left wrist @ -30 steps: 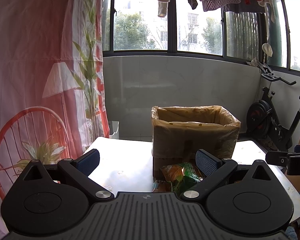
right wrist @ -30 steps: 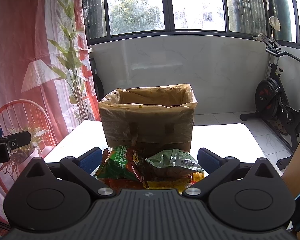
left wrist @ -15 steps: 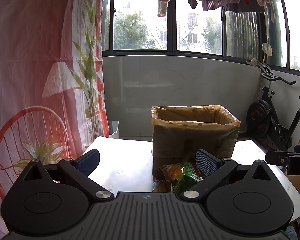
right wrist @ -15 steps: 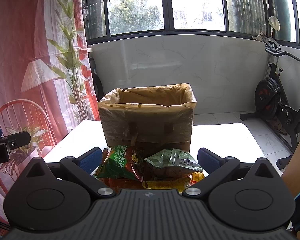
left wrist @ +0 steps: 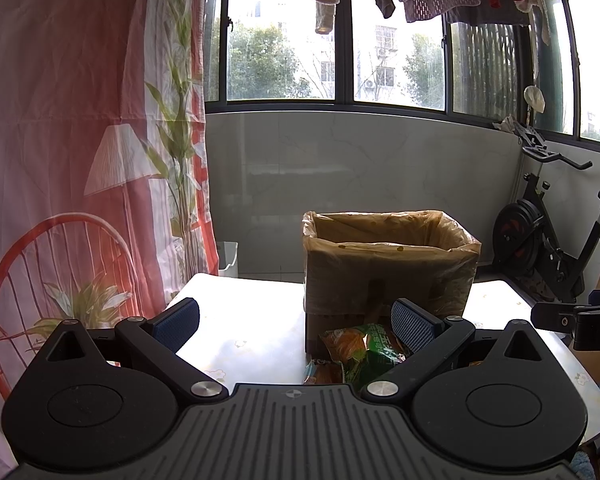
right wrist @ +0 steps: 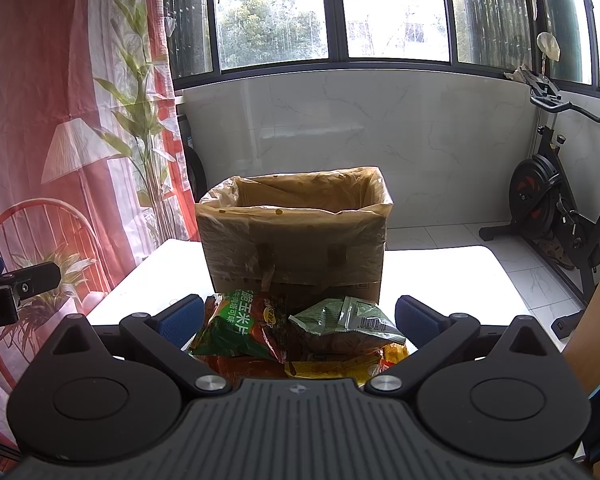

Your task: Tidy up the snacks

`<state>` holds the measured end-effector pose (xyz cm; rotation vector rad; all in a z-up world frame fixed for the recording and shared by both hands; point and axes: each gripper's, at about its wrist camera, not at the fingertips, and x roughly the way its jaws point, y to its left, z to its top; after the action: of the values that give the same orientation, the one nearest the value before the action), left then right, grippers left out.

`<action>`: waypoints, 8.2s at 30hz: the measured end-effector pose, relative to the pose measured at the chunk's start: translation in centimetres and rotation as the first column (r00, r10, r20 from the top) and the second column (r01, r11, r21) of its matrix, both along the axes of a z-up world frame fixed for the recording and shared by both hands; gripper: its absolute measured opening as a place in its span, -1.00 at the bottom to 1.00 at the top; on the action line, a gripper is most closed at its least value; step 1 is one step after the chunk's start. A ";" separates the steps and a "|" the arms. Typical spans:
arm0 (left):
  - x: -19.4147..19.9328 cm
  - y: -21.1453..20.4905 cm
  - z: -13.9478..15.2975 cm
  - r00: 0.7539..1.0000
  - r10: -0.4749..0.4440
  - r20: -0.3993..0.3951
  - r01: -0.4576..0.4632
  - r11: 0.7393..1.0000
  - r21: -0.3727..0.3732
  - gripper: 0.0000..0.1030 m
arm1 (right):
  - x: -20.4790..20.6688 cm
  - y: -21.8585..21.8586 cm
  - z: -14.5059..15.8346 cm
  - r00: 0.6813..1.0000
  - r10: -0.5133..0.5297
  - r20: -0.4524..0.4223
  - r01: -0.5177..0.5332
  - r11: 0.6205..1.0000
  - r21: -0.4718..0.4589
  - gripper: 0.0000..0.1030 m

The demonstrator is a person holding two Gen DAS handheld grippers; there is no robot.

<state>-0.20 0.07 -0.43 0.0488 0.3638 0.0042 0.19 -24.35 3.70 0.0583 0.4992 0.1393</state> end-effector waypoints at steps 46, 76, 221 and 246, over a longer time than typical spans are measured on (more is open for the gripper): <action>9.5 -1.0 -14.8 0.978 -0.076 -0.196 0.072 0.997 -0.029 0.83 | 5.6 -2.7 -19.9 0.999 0.003 -0.038 -0.005 0.998 -0.059 0.78; 11.2 -2.7 -17.9 0.957 -0.166 -0.238 0.141 0.983 -0.119 0.80 | 6.2 -4.8 -22.1 0.995 0.072 -0.063 -0.068 0.995 0.076 0.37; 16.6 1.0 -8.0 0.964 -0.265 0.019 0.264 0.952 -0.155 0.56 | 12.7 -4.8 -8.0 0.940 0.051 0.336 -0.098 0.988 0.123 1.00; 15.1 -1.0 -23.0 0.902 -0.309 -0.300 0.223 0.931 -0.289 0.58 | 8.1 -6.4 -22.0 0.995 -0.030 0.092 0.025 0.998 0.054 0.99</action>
<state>14.95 -0.93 -23.47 -0.1521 0.7022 -0.3283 8.29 -30.77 -18.26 0.1103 0.4020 0.1275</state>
